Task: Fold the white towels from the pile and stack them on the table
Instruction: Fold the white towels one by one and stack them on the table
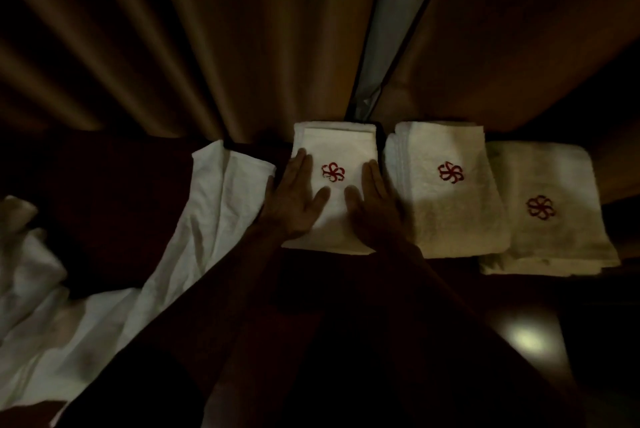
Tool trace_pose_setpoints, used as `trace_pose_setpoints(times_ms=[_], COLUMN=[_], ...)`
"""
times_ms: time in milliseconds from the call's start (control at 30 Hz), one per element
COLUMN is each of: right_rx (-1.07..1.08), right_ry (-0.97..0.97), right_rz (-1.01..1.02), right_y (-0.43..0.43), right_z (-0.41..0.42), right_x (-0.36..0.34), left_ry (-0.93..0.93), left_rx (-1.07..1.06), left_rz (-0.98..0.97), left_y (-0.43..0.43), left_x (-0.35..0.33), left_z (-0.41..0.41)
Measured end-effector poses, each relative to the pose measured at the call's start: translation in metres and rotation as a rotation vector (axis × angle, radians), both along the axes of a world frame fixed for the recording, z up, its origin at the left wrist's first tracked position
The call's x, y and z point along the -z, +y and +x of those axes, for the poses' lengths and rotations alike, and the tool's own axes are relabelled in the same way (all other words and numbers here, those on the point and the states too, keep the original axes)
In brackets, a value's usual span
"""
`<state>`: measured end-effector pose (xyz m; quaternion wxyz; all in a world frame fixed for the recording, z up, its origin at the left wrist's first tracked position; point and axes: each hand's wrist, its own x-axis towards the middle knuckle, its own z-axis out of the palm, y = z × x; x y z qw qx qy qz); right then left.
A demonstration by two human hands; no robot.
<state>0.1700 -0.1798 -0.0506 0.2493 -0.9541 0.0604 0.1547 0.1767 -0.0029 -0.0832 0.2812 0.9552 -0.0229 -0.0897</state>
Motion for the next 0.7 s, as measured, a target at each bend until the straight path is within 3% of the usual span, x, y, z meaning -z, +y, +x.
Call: trace_pose_setpoints(times_ms=[167, 400, 600, 700], right_rx=[-0.016, -0.183, -0.4, -0.486], right_ry=[-0.05, -0.493, -0.593, -0.539], right_rz=[0.037, -0.051, 0.164, 0.271], right_y=[-0.002, 0.033, 0.11, 0.148], right_z=[0.003, 0.0, -0.039, -0.074], right_x=[-0.004, -0.029, -0.037, -0.03], left_ry=[0.012, -0.166, -0.199, -0.155], left_rx=[-0.014, -0.179, -0.283, -0.329], left_rz=[-0.039, -0.144, -0.114, -0.071], left_y=[0.001, 0.031, 0.105, 0.141], left_x=[-0.008, -0.042, -0.041, -0.034], left_z=[0.001, -0.018, -0.079, -0.121])
